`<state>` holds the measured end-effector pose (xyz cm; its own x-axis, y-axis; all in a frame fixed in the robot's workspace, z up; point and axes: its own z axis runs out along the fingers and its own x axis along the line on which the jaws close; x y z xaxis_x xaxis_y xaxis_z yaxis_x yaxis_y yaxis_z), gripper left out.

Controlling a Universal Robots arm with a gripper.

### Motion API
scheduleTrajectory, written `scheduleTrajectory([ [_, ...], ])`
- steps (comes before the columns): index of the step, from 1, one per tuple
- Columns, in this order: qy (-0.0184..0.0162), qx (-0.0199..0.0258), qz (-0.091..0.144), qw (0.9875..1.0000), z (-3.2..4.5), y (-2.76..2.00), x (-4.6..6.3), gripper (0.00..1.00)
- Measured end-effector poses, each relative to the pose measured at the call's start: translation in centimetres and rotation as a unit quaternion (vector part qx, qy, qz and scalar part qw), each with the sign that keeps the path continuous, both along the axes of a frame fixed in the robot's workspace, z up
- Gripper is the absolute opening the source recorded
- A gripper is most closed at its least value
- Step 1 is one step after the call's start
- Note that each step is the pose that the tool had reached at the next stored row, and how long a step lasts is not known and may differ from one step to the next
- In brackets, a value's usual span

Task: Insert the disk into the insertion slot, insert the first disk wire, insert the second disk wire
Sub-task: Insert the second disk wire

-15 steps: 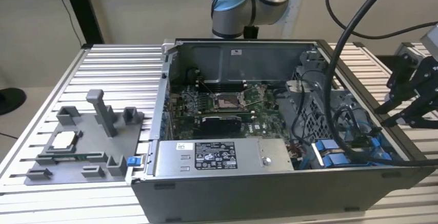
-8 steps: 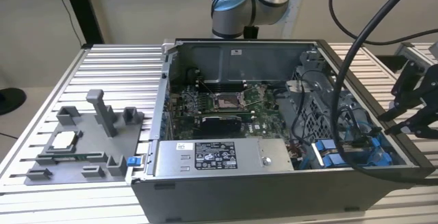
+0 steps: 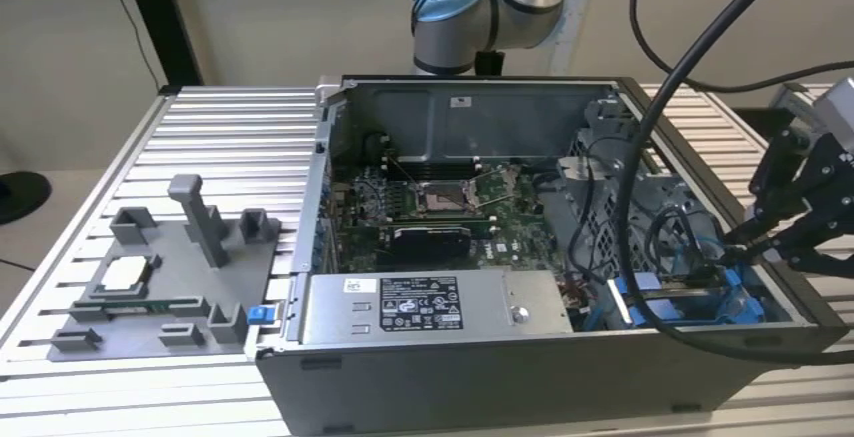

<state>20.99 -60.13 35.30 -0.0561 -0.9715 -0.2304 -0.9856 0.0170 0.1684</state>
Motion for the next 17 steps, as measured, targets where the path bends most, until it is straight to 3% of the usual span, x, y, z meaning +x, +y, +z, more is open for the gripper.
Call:
scheduleTrajectory([
  [7,0.0,0.0092,0.0,1.0,-0.52,0.0,-0.08,1.0],
  [13,0.0,0.0112,0.0,0.9999,-0.62,0.01,-0.08,1.0],
  [14,0.0,0.0113,0.0,0.9999,-0.61,0.01,-0.08,0.0],
  [17,0.0,0.0113,0.0,0.9999,-0.61,0.0,-0.08,0.0],
])
